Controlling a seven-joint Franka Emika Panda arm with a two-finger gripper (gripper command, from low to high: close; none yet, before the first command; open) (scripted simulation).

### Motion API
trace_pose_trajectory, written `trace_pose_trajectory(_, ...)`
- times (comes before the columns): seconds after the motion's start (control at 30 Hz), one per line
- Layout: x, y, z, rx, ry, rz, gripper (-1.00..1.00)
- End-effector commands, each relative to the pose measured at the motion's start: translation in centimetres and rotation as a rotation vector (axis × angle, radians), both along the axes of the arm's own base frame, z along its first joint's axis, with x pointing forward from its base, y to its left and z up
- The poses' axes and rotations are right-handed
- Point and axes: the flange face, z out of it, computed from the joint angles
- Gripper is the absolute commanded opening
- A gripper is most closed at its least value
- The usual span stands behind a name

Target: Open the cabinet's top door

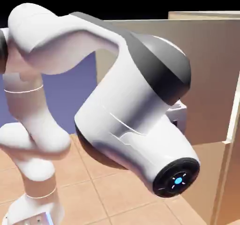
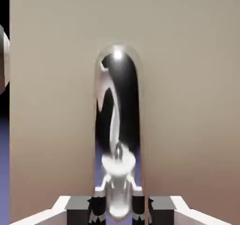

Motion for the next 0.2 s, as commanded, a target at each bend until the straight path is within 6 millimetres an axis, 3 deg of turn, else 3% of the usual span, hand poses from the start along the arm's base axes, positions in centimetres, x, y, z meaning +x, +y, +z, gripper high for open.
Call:
trace_pose_trajectory(0.0,0.2,-0.6,0.0,0.0,0.0,0.016,-1.0)
trace_pose_trajectory(0.17,1.0,-2.9,0.0,0.0,0.0,0.087,-1.0)
